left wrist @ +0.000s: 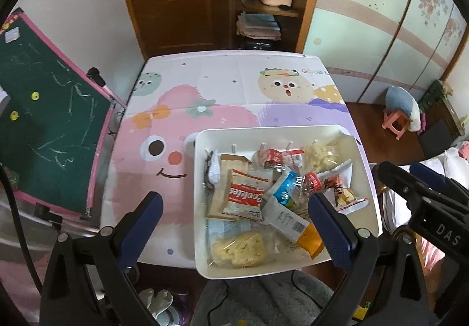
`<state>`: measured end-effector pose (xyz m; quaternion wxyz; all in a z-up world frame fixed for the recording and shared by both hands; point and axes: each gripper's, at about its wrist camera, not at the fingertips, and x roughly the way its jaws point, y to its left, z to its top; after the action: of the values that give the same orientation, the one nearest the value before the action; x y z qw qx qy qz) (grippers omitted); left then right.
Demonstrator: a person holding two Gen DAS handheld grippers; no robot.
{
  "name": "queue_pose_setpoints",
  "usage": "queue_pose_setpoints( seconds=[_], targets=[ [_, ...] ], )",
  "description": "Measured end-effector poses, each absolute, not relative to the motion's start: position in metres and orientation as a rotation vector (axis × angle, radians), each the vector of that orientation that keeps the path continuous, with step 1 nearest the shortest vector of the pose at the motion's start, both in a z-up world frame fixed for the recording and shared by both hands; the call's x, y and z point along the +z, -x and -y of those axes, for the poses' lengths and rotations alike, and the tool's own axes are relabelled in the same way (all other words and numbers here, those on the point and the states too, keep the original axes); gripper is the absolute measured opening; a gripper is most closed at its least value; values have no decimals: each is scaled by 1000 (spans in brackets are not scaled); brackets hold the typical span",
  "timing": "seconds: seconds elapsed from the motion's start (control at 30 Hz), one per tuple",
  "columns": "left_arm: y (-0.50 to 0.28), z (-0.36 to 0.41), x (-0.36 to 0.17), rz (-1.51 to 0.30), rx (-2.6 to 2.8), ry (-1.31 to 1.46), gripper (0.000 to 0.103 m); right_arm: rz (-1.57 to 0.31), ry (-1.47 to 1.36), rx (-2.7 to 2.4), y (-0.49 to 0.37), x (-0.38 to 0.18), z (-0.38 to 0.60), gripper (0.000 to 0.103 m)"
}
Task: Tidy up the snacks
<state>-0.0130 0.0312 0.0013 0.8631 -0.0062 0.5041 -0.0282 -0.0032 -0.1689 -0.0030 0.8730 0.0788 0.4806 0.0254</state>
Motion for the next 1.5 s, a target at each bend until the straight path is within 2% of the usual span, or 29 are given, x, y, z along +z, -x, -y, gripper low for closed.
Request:
queue_pose_setpoints(
  seconds=[0.5,1.5],
  targets=[
    [25,-42,27,-996,-38,26,99,-925,-115,44,19,29,152,78],
    [13,-51,26,-996,-38,26,99,-915,-85,30,9,33,134,78]
  ],
)
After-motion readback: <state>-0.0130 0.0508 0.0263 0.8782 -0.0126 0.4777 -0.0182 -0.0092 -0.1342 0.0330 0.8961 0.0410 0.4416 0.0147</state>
